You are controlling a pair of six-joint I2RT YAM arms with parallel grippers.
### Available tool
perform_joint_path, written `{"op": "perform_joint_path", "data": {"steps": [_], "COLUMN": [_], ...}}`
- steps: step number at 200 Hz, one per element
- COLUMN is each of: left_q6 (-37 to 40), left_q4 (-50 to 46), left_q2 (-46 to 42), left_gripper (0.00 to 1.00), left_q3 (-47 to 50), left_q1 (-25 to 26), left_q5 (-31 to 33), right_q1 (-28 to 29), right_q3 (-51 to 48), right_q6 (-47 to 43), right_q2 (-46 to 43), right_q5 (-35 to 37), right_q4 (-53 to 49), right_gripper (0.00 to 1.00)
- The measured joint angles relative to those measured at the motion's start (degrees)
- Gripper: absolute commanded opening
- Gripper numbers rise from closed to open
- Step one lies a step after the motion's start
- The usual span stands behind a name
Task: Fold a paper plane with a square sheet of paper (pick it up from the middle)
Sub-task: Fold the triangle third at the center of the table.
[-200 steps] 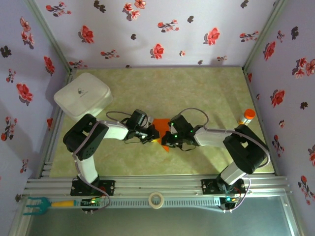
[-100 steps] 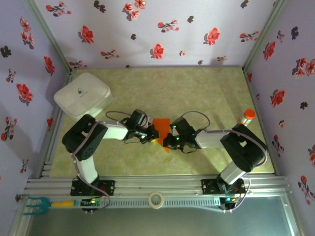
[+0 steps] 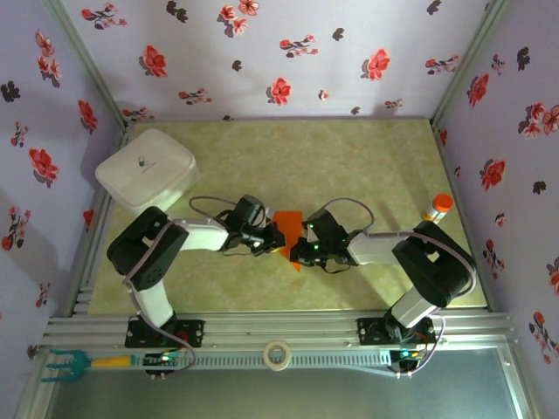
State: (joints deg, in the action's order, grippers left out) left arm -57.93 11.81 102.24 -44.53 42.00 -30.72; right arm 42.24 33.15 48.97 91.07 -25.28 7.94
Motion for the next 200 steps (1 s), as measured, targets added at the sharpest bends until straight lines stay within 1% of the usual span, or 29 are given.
{"op": "perform_joint_path", "data": {"steps": [36, 81, 120, 149, 162, 200], "left_q6": [0.0, 0.3, 1.9, 3.1, 3.7, 4.6], "left_q4": [-1.0, -1.8, -4.5, -7.7, -9.6, -14.4], "left_q2": [1.0, 0.9, 0.9, 0.9, 0.5, -3.2], "left_gripper": [0.0, 0.0, 0.0, 0.0, 0.0, 0.0], "left_q3": [-0.1, -0.2, -1.3, -2.7, -3.4, -3.7], "left_q1": [-1.3, -4.8, -7.0, -7.6, -7.6, -8.7], "left_q5": [0.1, -0.4, -0.3, 0.3, 1.3, 6.8], "right_q1": [0.0, 0.0, 0.0, 0.0, 0.0, 0.0], "right_q3": [-0.3, -0.4, -0.4, -0.3, -0.4, -0.3], "right_q6": [0.2, 0.2, 0.2, 0.2, 0.2, 0.1], "right_q2": [-0.2, -0.2, -0.2, -0.2, -0.2, -0.2], "right_q5": [0.2, 0.3, 0.4, 0.4, 0.4, 0.4], "right_q4": [0.4, 0.4, 0.5, 0.5, 0.6, 0.6], "right_gripper": [0.0, 0.0, 0.0, 0.0, 0.0, 0.0]}}
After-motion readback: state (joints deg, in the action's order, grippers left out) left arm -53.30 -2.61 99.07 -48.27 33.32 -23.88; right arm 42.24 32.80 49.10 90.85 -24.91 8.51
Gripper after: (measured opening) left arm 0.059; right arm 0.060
